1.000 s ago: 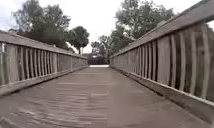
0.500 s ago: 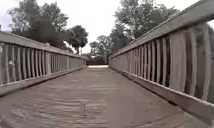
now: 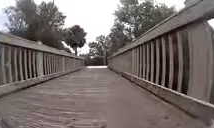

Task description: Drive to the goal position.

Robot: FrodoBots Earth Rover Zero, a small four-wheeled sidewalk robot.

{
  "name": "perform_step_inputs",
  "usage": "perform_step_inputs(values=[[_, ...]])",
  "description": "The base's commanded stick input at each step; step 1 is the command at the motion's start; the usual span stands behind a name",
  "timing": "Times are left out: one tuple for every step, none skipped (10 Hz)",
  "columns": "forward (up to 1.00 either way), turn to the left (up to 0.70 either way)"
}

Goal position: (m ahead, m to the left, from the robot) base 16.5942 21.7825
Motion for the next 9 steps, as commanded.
perform_step_inputs(values=[[0.7,0.33],[0.7,0.01],[0.7,0.0],[0.7,0.0],[0.7,0.0],[0.7,0.0],[0.7,0.0],[0.7,0.0],[0.7,0.0]])
